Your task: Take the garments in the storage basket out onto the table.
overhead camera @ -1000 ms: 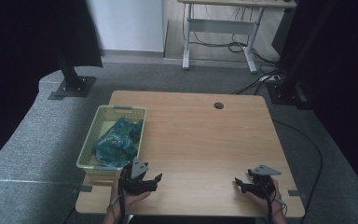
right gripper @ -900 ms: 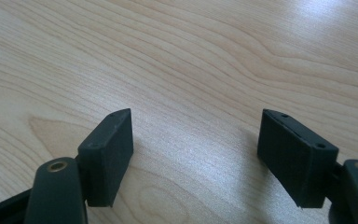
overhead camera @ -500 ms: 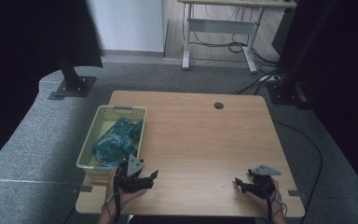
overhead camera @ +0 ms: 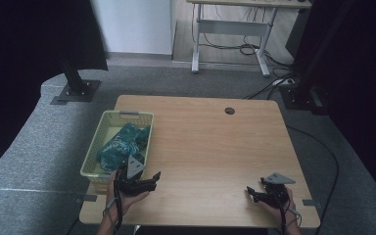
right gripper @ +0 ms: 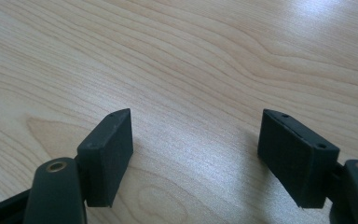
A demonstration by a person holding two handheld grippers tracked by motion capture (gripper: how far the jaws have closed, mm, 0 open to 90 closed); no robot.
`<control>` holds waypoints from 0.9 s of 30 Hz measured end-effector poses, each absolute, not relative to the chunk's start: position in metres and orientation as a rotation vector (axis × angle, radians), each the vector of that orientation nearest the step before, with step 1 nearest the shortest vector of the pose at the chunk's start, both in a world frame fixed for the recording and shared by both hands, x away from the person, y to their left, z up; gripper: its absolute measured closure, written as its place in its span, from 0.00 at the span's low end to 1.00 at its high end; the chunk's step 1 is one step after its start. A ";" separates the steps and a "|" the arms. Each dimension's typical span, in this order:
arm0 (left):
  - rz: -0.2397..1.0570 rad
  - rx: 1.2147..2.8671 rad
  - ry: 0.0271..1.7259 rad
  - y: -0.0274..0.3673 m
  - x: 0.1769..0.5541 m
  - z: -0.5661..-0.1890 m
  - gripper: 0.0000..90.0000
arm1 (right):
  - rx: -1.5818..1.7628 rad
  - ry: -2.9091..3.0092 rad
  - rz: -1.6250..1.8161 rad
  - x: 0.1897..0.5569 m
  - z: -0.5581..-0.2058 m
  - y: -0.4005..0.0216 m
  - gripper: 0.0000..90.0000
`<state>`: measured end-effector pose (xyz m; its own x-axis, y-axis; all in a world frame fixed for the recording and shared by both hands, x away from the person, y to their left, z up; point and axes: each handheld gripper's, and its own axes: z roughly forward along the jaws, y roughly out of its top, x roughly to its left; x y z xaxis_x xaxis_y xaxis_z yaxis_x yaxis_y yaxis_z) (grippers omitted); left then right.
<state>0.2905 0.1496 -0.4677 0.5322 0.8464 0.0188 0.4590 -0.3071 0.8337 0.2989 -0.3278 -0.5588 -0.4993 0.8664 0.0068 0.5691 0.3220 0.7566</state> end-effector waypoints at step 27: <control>0.565 1.881 1.184 0.179 0.323 -0.470 0.32 | 1.277 2.188 1.007 0.299 -0.559 -0.327 0.28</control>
<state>0.3232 0.1789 -0.4699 0.4560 0.8885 -0.0516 0.5186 -0.2181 0.8267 0.2986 -0.3275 -0.5588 -0.4946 0.8691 0.0072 0.5708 0.3186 0.7568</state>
